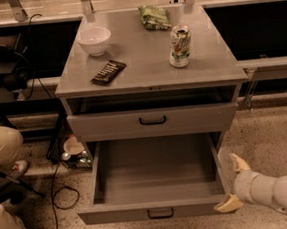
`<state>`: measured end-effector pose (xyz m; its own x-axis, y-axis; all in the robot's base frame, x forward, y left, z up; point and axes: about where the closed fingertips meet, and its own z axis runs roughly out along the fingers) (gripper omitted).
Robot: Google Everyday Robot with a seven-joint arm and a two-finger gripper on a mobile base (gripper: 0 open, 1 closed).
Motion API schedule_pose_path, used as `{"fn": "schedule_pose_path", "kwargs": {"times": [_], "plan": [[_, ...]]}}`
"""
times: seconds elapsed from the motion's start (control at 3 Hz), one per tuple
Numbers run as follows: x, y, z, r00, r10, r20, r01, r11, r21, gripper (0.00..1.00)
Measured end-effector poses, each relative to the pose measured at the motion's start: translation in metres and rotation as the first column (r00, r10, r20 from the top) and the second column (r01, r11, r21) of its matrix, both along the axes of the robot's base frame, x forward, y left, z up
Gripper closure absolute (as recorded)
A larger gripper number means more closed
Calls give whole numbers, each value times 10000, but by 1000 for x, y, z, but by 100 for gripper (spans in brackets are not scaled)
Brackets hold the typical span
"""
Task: Open middle drawer
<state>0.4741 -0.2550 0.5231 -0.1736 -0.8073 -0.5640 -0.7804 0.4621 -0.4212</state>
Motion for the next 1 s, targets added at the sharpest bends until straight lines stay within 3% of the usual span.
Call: {"fn": "schedule_pose_path", "kwargs": {"times": [0.33, 0.67, 1.0], "plan": [[4, -54, 70, 9892, -900, 1153, 903, 9959, 22, 0], [5, -83, 121, 9713, -1449, 1889, 1516, 9882, -217, 0], [5, -83, 121, 9713, -1449, 1889, 1516, 9882, -217, 0]]}}
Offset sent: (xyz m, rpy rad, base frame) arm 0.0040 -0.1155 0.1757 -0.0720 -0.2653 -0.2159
